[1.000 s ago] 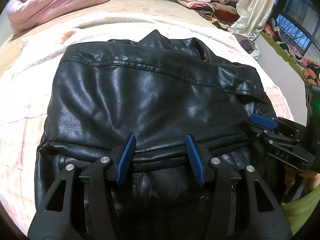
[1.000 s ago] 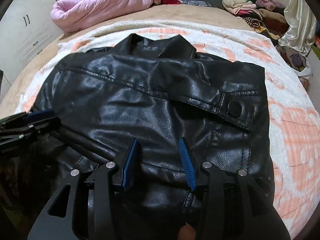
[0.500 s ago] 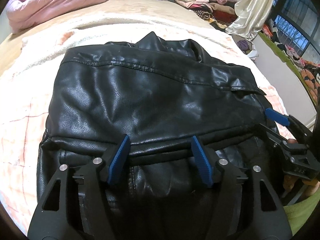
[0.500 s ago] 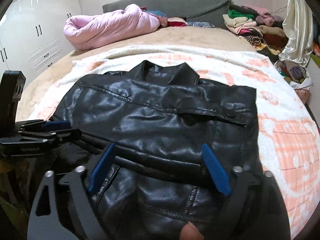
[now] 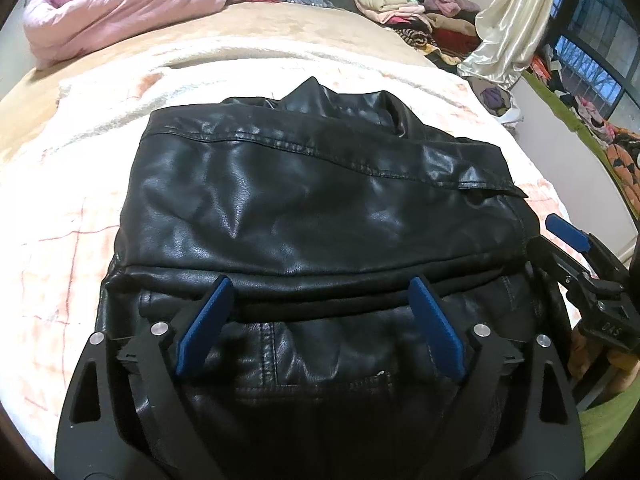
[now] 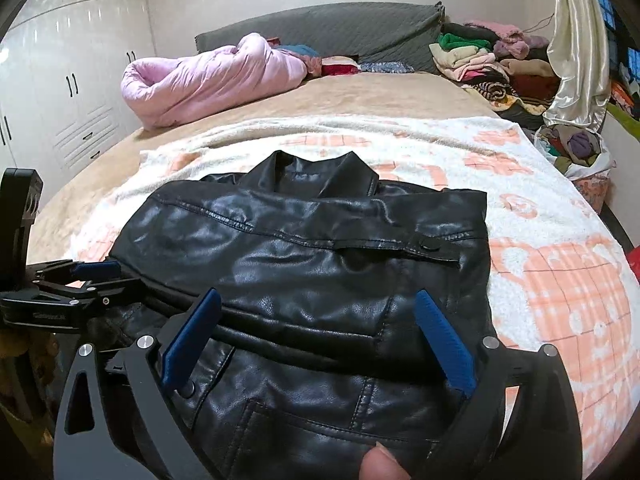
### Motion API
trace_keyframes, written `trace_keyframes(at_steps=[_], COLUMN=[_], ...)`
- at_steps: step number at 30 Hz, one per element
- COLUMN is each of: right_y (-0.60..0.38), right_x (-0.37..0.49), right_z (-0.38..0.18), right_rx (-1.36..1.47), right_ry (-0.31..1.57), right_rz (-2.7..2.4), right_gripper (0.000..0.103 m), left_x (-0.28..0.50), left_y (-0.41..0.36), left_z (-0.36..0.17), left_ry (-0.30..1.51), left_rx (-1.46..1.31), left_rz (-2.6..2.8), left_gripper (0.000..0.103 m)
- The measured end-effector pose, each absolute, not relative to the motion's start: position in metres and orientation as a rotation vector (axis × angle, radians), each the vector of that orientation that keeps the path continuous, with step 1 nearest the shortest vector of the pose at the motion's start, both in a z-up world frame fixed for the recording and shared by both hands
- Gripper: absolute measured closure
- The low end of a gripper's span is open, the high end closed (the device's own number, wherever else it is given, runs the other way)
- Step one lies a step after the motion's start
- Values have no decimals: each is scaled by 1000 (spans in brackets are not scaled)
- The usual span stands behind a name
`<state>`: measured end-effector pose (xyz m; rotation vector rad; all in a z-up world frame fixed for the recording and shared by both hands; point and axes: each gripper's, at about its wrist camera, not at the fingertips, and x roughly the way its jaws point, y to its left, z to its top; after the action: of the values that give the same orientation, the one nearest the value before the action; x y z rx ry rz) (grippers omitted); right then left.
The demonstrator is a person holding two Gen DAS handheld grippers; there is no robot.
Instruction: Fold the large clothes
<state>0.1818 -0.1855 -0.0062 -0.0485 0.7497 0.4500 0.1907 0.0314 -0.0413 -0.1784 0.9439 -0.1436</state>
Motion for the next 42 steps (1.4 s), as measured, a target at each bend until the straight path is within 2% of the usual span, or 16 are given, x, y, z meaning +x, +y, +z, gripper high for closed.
trace_keyframes(at_steps=[1, 2, 23, 42], right_y=[-186, -187, -187, -196], right_x=[181, 180, 147, 107], right_z=[-5, -4, 15, 5], right_rx=[-47, -45, -43, -39], right_ry=[746, 744, 701, 780], right_rz=[451, 452, 475, 468], right_gripper=[6, 5, 5, 4], left_x=[189, 188, 156, 124], left_y=[31, 30, 30, 43], left_z=[-40, -37, -14, -23], left_ry=[939, 930, 879, 896], left_rx=[-173, -161, -115, -143], left_rz=[-141, -132, -118, -117], left_gripper=[10, 9, 9, 9])
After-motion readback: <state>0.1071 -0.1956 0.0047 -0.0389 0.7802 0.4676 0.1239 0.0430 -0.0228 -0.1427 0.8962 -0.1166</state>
